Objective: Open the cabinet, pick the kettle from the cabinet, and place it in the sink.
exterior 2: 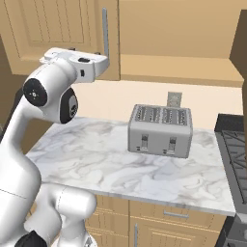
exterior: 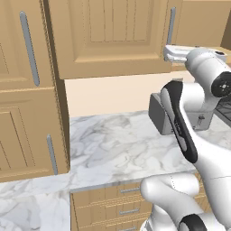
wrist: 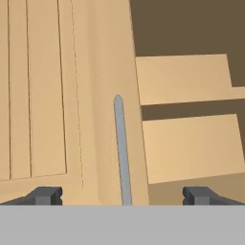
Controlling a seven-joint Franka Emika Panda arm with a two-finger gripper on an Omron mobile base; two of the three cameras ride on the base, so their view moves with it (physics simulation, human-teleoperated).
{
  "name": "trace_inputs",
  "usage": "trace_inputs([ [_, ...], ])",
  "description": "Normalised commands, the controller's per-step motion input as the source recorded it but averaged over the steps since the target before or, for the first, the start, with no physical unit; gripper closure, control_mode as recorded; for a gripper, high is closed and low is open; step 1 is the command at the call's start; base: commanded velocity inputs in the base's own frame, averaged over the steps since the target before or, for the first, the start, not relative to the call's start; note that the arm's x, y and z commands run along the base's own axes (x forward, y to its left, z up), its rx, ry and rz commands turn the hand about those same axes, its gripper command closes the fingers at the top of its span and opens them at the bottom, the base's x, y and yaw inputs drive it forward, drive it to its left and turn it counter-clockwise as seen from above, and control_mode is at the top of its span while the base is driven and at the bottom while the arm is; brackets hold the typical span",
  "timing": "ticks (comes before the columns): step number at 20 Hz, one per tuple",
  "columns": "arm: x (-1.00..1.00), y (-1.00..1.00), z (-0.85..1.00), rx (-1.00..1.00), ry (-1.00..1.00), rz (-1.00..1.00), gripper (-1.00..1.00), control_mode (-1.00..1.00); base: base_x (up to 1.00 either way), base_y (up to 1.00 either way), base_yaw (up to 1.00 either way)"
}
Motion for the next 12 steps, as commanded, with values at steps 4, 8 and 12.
trace_inputs([
  [4, 0.27, 0.0, 0.0, 0.0, 0.0, 0.0, -1.0, -1.0, 0.0, 0.0, 0.0],
  [8, 0.27, 0.0, 0.0, 0.0, 0.0, 0.0, -1.0, -1.0, 0.0, 0.0, 0.0],
  [12, 0.26, 0.0, 0.0, 0.0, 0.0, 0.0, -1.0, -1.0, 0.0, 0.0, 0.0],
])
